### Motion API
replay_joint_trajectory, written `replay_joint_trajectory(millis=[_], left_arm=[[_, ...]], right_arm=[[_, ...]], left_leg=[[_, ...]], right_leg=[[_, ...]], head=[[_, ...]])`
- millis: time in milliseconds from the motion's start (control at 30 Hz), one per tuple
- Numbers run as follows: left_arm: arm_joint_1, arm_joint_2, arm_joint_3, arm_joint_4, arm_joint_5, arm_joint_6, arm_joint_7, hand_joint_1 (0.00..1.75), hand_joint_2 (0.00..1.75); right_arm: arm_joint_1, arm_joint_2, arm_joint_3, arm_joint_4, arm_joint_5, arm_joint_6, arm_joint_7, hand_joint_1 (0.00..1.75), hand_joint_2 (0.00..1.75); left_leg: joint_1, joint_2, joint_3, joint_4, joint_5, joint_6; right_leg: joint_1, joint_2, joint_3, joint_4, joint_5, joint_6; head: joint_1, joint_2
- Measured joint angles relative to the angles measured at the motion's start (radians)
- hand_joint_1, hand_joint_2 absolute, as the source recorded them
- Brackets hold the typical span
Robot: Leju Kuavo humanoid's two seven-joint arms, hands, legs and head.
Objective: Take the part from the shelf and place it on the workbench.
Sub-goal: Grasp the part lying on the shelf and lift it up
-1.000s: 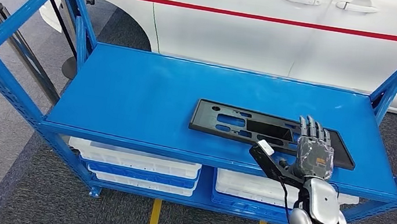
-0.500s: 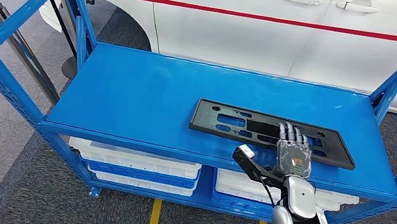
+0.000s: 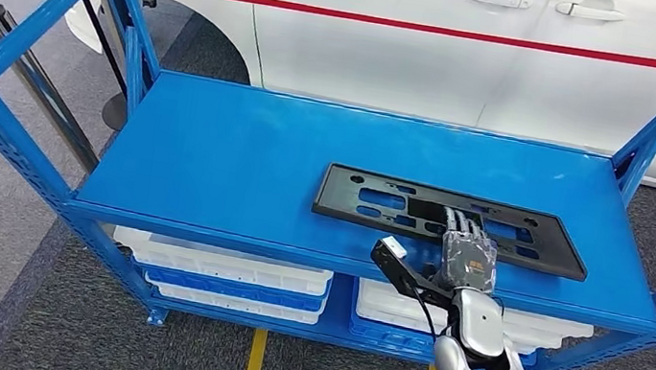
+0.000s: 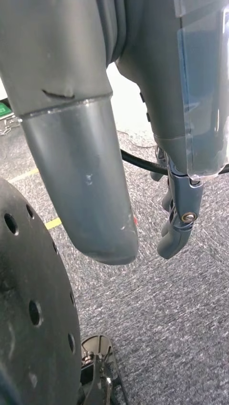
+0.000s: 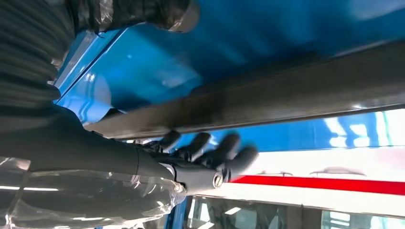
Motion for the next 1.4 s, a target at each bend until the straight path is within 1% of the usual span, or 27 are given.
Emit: replay_joint_trajectory(millis=[267, 567, 1100, 1233, 1333, 1400], left_arm=[[0.001, 0.007, 0.000, 0.000, 0.004, 0.009, 0.023, 0.00, 0.00], [0.003, 0.011, 0.000, 0.000, 0.006, 0.008, 0.026, 0.00, 0.00], [0.003, 0.011, 0.001, 0.000, 0.010, 0.011, 0.012, 0.00, 0.00], [0.002, 0.009, 0.009, 0.000, 0.039, -0.023, -0.015, 0.00, 1.75], [0.002, 0.007, 0.025, 0.000, 0.060, -0.066, -0.031, 0.00, 1.75], [0.002, 0.006, 0.029, 0.000, 0.060, -0.069, -0.038, 0.00, 1.75]], right_arm=[[0.003, 0.030, 0.007, 0.026, -0.039, -0.048, -0.025, 1.75, 1.75], [0.003, 0.052, 0.018, 0.038, -0.045, -0.049, -0.032, 1.75, 1.75], [0.002, 0.054, 0.026, 0.035, -0.045, -0.038, -0.031, 1.75, 1.75], [0.002, 0.054, 0.030, 0.013, -0.045, -0.020, -0.029, 1.75, 1.75], [0.003, 0.052, 0.037, -0.014, -0.044, -0.002, -0.030, 1.75, 1.75], [0.006, 0.048, 0.045, -0.033, -0.042, 0.007, -0.032, 1.75, 1.75]], left_leg=[[0.000, 0.000, 0.000, 0.000, 0.000, 0.000], [0.000, 0.000, 0.001, 0.000, 0.000, 0.000], [0.000, 0.000, 0.001, 0.000, 0.000, 0.000], [0.000, 0.000, 0.001, 0.000, 0.000, 0.000], [0.000, 0.001, 0.001, 0.000, 0.000, 0.000], [0.000, 0.001, 0.001, 0.000, 0.000, 0.000]], right_leg=[[0.000, 0.000, 0.000, 0.000, 0.000, 0.000], [0.000, 0.000, 0.001, 0.000, 0.000, 0.000], [0.000, 0.000, 0.001, 0.000, 0.000, 0.000], [0.000, 0.001, 0.001, 0.000, 0.000, 0.000], [0.000, 0.001, 0.001, 0.000, 0.000, 0.000], [0.000, 0.001, 0.000, 0.000, 0.000, 0.000]], head=[[0.000, 0.000], [0.000, 0.000], [0.000, 0.000], [0.000, 0.000], [0.000, 0.000], [0.000, 0.000]])
